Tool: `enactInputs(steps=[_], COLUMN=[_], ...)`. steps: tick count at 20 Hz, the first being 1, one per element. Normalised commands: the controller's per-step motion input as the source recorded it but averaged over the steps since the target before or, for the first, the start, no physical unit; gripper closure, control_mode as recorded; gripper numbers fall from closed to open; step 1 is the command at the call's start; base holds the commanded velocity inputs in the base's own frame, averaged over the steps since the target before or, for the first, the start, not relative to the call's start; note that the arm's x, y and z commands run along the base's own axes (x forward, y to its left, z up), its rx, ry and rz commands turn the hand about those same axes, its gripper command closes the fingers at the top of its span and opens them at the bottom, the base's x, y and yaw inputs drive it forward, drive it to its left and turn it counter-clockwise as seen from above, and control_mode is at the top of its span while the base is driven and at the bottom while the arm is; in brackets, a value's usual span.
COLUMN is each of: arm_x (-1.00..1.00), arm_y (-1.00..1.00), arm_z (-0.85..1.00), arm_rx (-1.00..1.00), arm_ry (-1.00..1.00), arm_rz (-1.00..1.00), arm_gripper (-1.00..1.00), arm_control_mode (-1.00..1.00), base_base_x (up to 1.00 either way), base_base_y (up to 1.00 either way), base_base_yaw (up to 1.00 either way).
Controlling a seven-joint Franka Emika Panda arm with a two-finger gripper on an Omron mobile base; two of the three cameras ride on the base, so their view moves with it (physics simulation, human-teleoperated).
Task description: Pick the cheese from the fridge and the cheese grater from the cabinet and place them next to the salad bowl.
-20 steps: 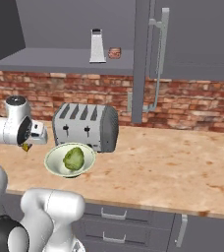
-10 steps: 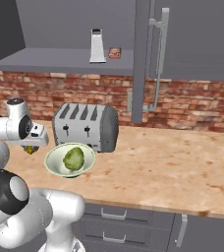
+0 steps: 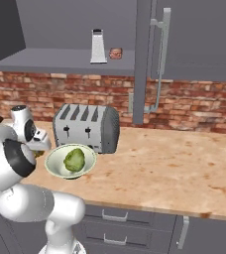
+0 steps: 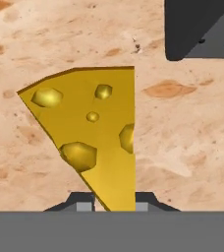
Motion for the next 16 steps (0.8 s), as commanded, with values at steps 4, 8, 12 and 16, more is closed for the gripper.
enactInputs(steps=[4,8,12,16], arm_x=[0.12,0.14,0.11,0.04], arm_y=[0.0,0.0,0.0,0.01], arm_z=[-0.48,-0.4,-0.29,-0.09], arm_rx=[-0.01,0.0,0.0,0.0], arm_ry=[0.0,0.0,0.0,0.0], arm_rz=[0.0,0.0,0.0,0.0], arm_gripper=[1.0,1.0,1.0,1.0], arm_control_mode=[-1.0,-1.0,-1.0,-1.0], base_base_x=[0.0,0.0,0.0,0.0], base_base_y=[0.0,0.0,0.0,0.0], base_base_yaw=[0.0,0.0,0.0,0.0])
